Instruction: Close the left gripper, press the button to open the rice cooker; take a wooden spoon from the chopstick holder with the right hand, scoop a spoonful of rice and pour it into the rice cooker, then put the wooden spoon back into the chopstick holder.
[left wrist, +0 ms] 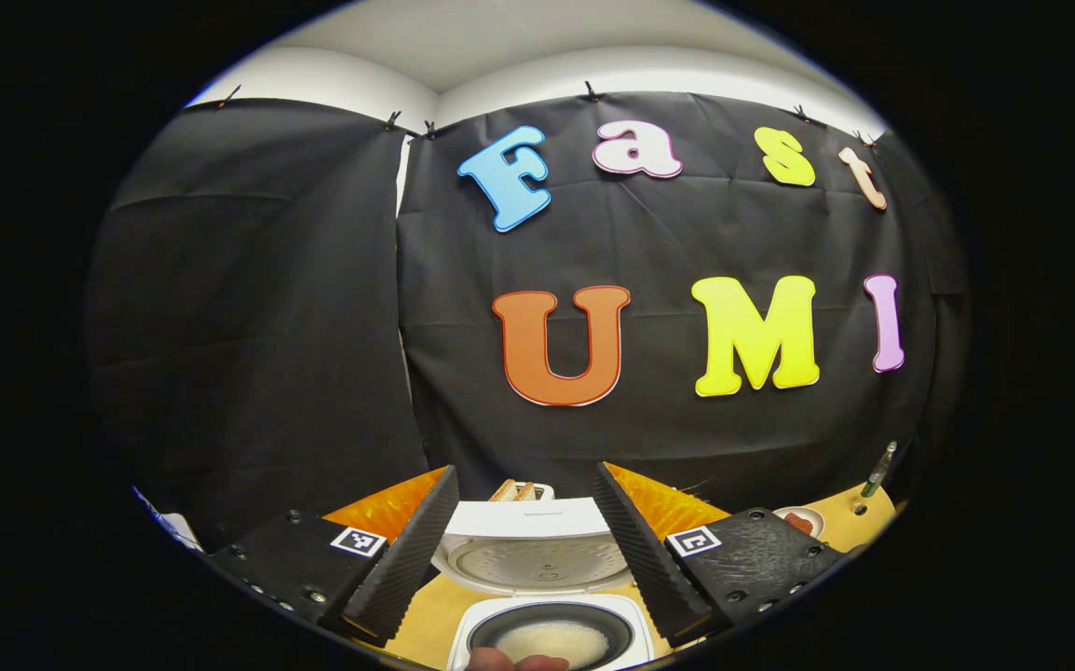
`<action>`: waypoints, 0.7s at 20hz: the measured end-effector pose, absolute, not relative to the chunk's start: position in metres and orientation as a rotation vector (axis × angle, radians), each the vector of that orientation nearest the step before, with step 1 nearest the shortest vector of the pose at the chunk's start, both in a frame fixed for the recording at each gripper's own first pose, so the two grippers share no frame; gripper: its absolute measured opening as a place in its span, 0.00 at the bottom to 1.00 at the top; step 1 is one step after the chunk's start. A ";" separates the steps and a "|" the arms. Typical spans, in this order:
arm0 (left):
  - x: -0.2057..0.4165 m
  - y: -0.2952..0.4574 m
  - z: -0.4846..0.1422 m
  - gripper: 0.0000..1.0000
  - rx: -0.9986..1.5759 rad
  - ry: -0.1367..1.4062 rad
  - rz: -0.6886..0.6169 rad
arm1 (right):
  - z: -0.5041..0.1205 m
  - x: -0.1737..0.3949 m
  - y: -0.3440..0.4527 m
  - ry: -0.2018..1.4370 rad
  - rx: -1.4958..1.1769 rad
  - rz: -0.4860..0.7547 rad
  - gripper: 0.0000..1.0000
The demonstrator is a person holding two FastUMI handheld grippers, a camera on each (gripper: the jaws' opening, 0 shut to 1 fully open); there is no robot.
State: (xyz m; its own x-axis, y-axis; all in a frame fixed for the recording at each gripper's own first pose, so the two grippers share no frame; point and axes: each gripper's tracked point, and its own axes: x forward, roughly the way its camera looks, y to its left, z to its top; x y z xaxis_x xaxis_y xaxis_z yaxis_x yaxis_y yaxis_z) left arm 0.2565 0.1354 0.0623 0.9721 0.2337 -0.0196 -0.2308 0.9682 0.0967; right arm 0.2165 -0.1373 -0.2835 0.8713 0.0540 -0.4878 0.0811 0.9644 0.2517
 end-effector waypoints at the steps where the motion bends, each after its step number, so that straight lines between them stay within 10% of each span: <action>1: 0.259 0.135 0.063 0.94 0.097 0.026 0.233 | -0.280 0.213 -0.141 0.513 0.278 -0.023 0.80; 14: 0.292 0.133 0.060 0.94 0.053 0.006 0.187 | -0.163 0.150 -0.187 0.297 0.295 -0.190 0.93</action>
State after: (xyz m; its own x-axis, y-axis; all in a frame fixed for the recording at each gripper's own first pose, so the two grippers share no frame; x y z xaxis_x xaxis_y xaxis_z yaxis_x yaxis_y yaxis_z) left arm 0.2918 0.1335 0.0597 0.9825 0.1862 -0.0011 -0.1859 0.9811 0.0536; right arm 0.1497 -0.1873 -0.1628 0.9388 -0.1406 -0.3145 0.2267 0.9396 0.2566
